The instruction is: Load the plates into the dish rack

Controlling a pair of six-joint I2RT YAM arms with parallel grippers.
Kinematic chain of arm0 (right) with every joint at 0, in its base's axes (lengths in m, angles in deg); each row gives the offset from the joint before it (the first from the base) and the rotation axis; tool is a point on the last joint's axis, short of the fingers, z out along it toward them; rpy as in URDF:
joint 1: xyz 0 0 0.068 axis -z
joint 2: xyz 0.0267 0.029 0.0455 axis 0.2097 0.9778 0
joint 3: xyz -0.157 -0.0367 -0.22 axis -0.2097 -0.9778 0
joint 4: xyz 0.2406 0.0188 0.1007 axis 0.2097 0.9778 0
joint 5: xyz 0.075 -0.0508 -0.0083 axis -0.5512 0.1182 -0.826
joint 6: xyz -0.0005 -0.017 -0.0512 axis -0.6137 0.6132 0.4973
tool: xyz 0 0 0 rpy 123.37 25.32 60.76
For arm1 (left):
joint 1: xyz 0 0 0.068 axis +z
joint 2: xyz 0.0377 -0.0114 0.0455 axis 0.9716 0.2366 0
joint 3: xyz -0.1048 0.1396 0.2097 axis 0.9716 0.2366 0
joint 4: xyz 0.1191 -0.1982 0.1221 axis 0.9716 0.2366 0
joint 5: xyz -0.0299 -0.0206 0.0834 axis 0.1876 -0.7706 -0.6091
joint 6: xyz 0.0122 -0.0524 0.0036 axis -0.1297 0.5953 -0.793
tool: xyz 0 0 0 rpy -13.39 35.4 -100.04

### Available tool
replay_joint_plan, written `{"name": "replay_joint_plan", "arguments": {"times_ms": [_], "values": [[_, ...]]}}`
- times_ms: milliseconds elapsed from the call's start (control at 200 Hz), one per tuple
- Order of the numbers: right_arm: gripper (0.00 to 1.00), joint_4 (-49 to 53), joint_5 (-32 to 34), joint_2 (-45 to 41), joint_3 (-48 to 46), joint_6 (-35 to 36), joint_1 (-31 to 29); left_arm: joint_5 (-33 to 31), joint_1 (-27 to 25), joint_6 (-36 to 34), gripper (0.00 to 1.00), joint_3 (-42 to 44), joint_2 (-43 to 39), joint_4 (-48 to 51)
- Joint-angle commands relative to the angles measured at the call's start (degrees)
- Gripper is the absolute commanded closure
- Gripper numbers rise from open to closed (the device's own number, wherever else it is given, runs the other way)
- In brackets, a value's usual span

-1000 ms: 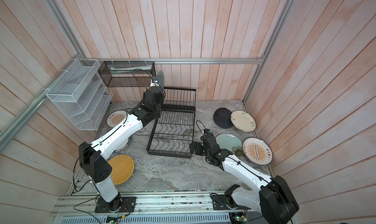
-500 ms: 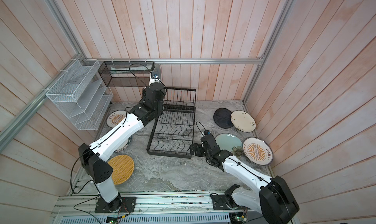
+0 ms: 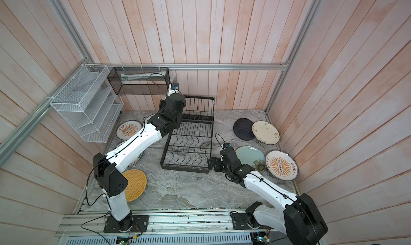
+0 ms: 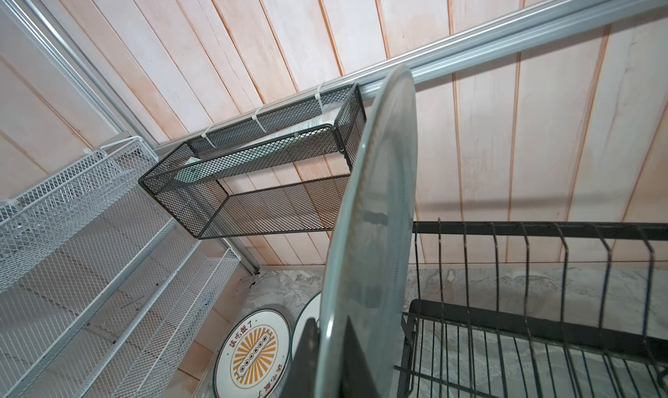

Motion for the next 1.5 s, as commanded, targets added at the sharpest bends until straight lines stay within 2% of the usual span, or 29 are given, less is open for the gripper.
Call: {"name": "replay_joint_plan", "arguments": {"times_ms": [0, 395, 590, 930, 1050, 1095, 1150, 1165, 1290, 1430, 1490], "values": [[0.02, -0.45, -0.54, -0.68, -0.57, -0.08, 0.20, 0.01, 0.82, 1.68, 1.00, -0.69, -1.50, -3.81], [0.02, 0.09, -0.99, -1.29, 0.08, 0.01, 0.25, 10.88, 4.25, 15.03, 1.00, -0.95, -3.54, 8.00], [0.02, 0.73, -0.82, -1.94, 0.56, 0.19, 0.27, 11.65, 4.90, 16.21, 0.74, -1.48, -5.04, 9.24], [0.02, 3.79, 0.69, -4.68, 2.57, 0.62, 0.27, 11.36, 5.91, 15.57, 0.56, -5.33, -7.08, 11.80], [0.02, 4.62, 0.88, -5.88, 3.12, 0.78, 0.36, 13.80, 6.96, 16.63, 0.43, -7.47, -8.83, 14.51], [0.02, 4.98, 0.92, -6.21, 3.49, 0.89, 0.37, 16.69, 7.87, 17.50, 0.32, -7.48, -10.20, 15.48], [0.02, 5.49, 1.25, -6.58, 3.91, 0.97, 0.55, 22.79, 9.69, 18.44, 0.04, -6.42, -12.30, 16.12], [0.02, 5.57, 1.24, -6.72, 4.11, 0.98, 0.65, 24.71, 10.31, 18.63, 0.00, -5.80, -12.99, 16.08], [0.02, 6.32, 1.26, -7.63, 5.06, 1.70, 1.64, 43.04, 17.39, 23.74, 0.00, 2.15, -20.60, 14.39], [0.02, 6.91, 0.33, -8.17, 6.77, 2.38, 4.34, 59.13, 22.34, 28.50, 0.00, 15.33, -32.55, 7.39], [0.02, 6.83, -0.91, -8.11, 7.74, 2.45, 5.98, 64.19, 23.39, 30.25, 0.00, 19.65, -37.04, 5.92]]}}
